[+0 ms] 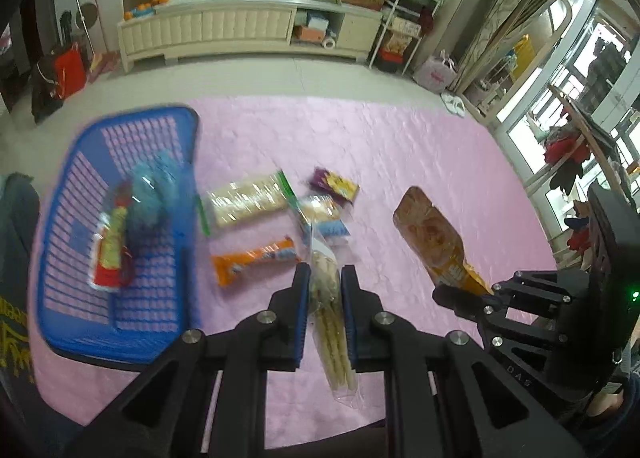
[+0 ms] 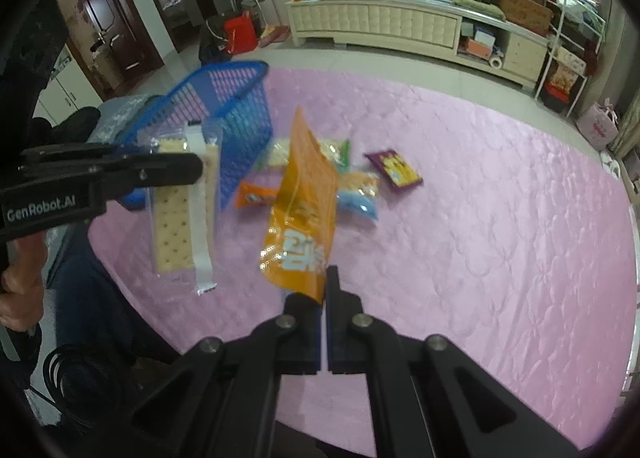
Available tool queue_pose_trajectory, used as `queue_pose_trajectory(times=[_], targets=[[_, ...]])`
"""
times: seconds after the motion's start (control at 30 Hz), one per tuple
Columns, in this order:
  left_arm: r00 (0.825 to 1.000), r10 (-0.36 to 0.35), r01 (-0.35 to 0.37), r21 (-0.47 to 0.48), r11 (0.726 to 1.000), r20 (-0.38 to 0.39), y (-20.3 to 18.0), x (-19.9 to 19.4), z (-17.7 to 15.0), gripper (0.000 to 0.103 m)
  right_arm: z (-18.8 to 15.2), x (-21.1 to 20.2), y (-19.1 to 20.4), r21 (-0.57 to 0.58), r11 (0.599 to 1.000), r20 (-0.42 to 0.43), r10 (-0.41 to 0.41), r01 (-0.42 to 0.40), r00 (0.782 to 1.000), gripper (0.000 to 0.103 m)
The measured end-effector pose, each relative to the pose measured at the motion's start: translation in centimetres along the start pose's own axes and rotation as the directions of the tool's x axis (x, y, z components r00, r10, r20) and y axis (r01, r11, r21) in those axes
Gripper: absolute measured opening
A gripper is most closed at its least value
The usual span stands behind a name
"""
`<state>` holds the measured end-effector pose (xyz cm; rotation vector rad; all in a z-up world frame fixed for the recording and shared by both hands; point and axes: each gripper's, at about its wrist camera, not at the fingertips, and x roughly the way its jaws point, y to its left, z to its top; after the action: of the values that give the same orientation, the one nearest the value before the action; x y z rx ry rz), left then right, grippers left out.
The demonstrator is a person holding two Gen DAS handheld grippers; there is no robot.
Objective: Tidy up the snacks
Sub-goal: 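Carry both packets over the basket and open the left gripper to drop crackers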
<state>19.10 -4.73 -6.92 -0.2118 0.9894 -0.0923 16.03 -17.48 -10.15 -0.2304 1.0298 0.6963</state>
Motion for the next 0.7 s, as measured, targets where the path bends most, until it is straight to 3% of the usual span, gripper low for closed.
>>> queue_pose_trajectory(times=[0.33,0.7], targets=[[0.995,0.037,-0.035,-0.028,0.999,0.090,6.1,-5.6,2.3,0.014,4.1,-0.2,5.9,-0.044,0.999,0.048,0.031,-0.029,0.998,0.004],[0.994,0.079,-0.076,-0.052,0.996,0.075,11.9,-5.0,3.3,0.014,8.1,3.3,9.8,-0.062,0.996,0.027,0.065,-0.063,0.998,0.004]])
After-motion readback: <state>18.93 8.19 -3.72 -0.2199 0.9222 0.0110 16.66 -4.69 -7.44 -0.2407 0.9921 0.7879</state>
